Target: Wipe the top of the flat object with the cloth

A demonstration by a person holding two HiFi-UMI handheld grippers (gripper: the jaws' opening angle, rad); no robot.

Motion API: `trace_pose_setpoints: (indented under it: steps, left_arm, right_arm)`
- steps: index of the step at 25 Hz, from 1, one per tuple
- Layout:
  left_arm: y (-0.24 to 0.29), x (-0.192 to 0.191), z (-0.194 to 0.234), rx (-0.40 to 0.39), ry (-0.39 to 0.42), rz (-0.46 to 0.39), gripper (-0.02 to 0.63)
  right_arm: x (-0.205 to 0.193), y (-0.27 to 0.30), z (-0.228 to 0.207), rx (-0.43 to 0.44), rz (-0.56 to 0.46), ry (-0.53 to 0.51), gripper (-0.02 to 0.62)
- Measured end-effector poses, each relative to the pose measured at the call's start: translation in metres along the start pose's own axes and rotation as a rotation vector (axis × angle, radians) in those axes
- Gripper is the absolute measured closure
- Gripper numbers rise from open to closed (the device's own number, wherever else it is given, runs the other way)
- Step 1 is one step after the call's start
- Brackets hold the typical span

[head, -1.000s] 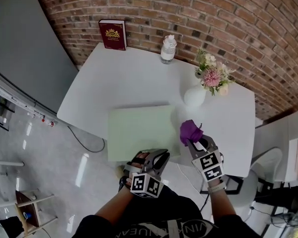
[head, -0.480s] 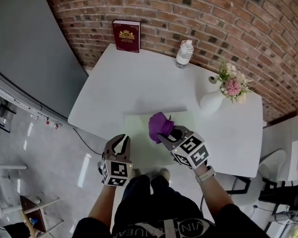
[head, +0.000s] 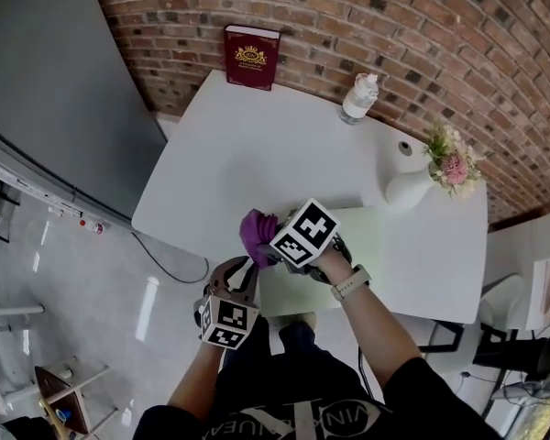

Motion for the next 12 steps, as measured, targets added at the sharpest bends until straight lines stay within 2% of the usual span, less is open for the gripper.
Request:
trace_pose_setpoints:
  steps: [3,6,7,9,12]
  left_arm:
    - [0.002,-0.003,0.002,-0.031,-0.01,-0.001,0.566]
    - [0.0,-0.004,0.002,-0.062,-0.01,0.002,0.566]
    - [0.0,-0.005,0.001,-0.075,-0.015,0.01,0.545]
    - [0.001,-0.008,-0.004,-0.1,-0.027,0.033,0.442]
    - [0.002,-0.009,-0.009,-0.093,-0.025,0.048,0.446]
  right_arm:
    - [0.004,0.012,-0.007,-0.019,0.058,0.014,0.517]
    - [0.007,0.014,-0.012,-0.035,0.07,0.021,0.517]
    - [0.007,0.013,-0.013,-0.035,0.069,0.024,0.517]
    - [0.007,0.011,-0.016,-0.04,0.066,0.028,0.517]
    - [0.003,0.005,-0.021,-0.065,0.077,0.02,0.517]
Point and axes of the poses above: the fingertips, and each gripper's own axes: y forward along the fingers, z to its left, x out of its top, the point moved 8 cm from there along -y, backward along the fingers, and after that the axes turned 8 degrees about y, right-handed, at the moved point
